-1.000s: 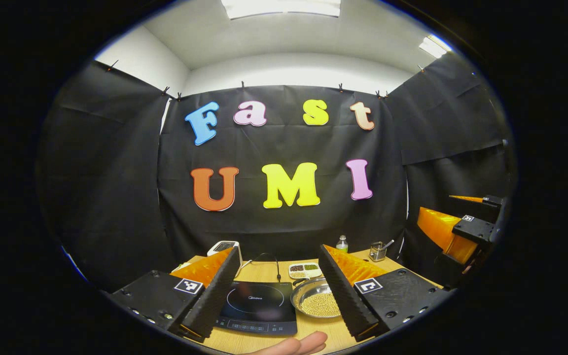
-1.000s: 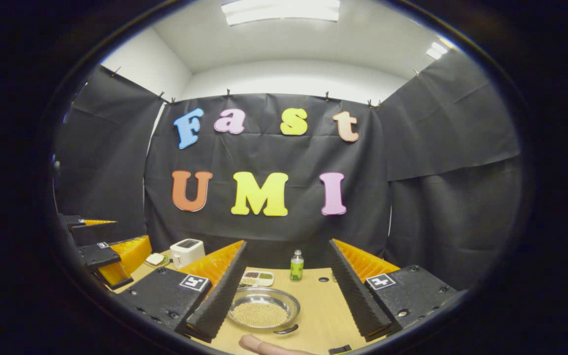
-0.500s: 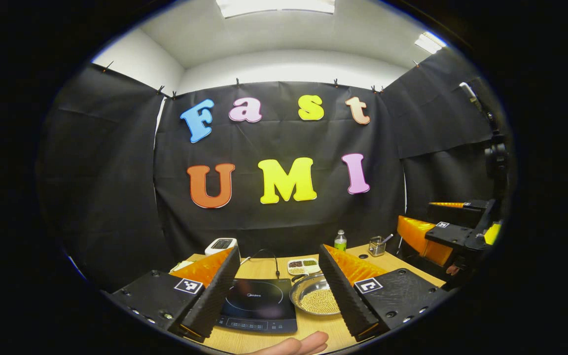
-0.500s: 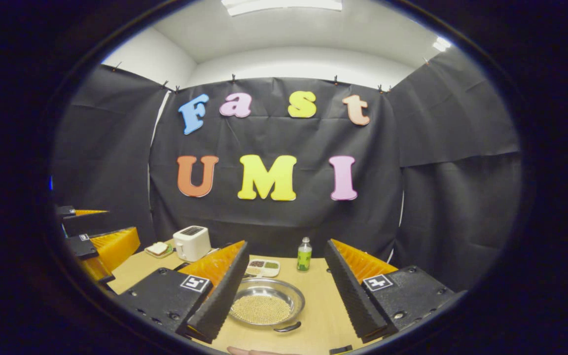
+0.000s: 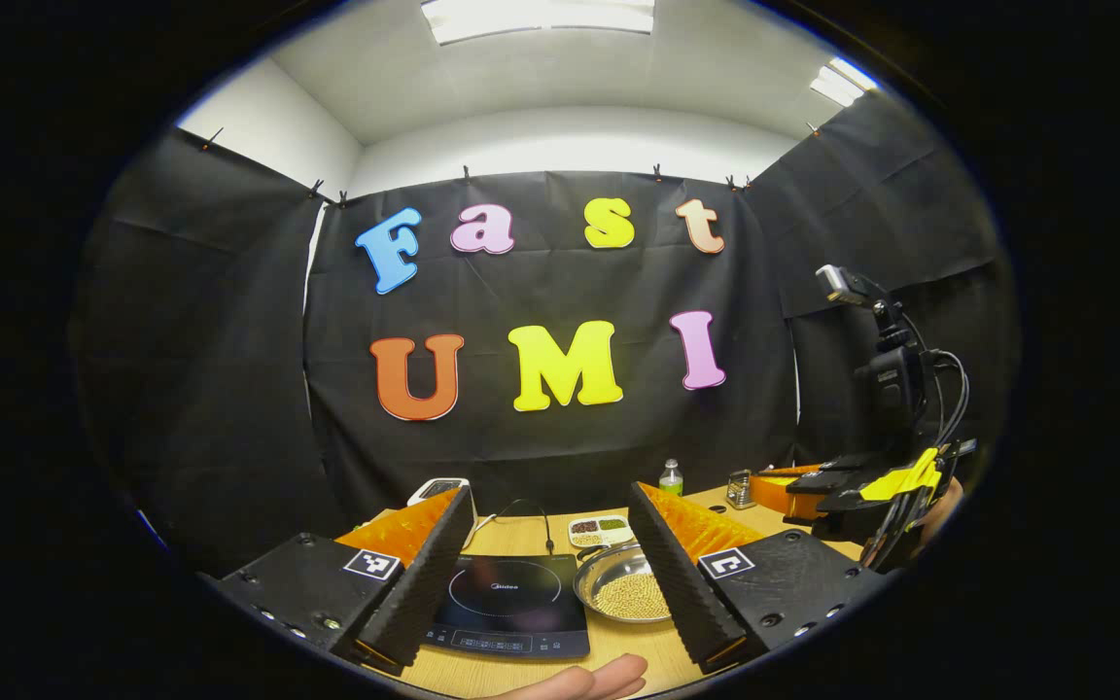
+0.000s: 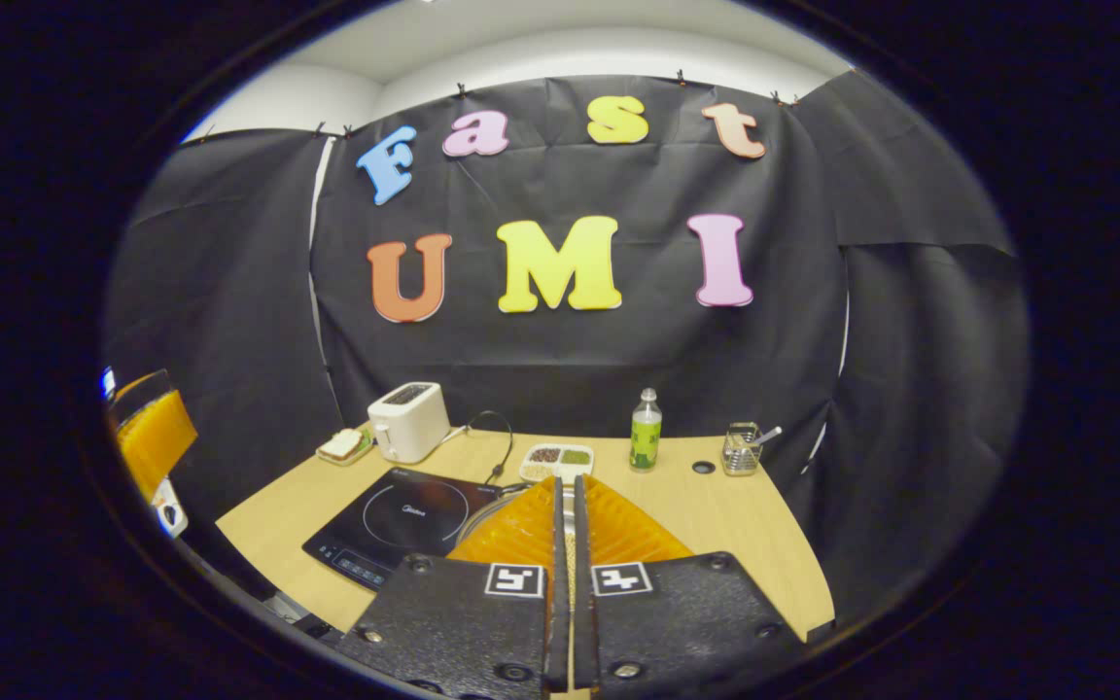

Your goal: First push the handle of the pot to place it horizontally, then grasp the pot with both hands and set it on the induction cooktop.

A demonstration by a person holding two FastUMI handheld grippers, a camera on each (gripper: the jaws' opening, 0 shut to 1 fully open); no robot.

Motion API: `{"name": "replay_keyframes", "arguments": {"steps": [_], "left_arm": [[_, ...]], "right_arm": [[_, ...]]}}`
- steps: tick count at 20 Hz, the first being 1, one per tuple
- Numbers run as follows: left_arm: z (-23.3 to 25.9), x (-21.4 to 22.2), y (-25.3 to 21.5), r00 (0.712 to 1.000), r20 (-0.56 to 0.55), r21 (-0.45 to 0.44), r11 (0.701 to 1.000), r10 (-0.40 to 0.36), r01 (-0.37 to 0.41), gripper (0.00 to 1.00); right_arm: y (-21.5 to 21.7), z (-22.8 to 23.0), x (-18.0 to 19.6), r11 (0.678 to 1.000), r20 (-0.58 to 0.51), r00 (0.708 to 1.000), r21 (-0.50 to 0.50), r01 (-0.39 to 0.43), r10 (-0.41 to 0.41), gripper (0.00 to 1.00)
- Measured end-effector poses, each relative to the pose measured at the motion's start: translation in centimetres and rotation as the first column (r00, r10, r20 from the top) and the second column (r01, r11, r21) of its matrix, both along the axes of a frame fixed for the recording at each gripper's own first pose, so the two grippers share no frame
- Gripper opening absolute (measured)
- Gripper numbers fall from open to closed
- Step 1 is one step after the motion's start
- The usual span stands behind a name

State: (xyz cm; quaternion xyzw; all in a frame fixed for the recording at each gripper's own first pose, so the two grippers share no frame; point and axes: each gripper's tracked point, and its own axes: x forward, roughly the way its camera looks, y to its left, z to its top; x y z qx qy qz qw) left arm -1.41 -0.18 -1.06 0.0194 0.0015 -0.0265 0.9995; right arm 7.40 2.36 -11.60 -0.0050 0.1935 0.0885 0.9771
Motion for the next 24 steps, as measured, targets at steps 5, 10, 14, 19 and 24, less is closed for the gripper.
{"name": "replay_keyframes", "arguments": {"steps": [5,10,14,19,24], "left_arm": [[-0.7,0.1,0.3,1.000,-0.007,-0.001,1.000,-0.003,0.003,0.96],[-1.2,0.2,0.5,1.000,-0.009,0.004,1.000,0.002,-0.002,0.96],[-0.9,0.0,0.3,1.000,0.006,-0.001,1.000,0.000,0.000,0.96],[-0.9,-0.3,-0.1,1.000,0.006,-0.008,1.000,-0.009,0.009,0.96],[-0.7,-0.9,0.1,1.000,0.016,-0.026,0.999,-0.018,0.019,0.96]], "right_arm": [[0.5,-4.7,0.3,0.998,-0.142,0.990,-0.056,0.000,-0.008,0.04],[1.2,-8.7,0.4,0.995,-0.228,0.974,-0.093,-0.025,0.003,0.04],[2.0,-11.4,0.0,0.991,-0.284,0.959,-0.122,-0.061,0.024,0.00],[3.8,-15.4,-1.8,0.973,-0.340,0.937,-0.175,-0.148,0.081,0.04],[4.9,-20.4,-3.4,0.958,-0.432,0.895,-0.193,-0.211,0.110,0.04]]}}
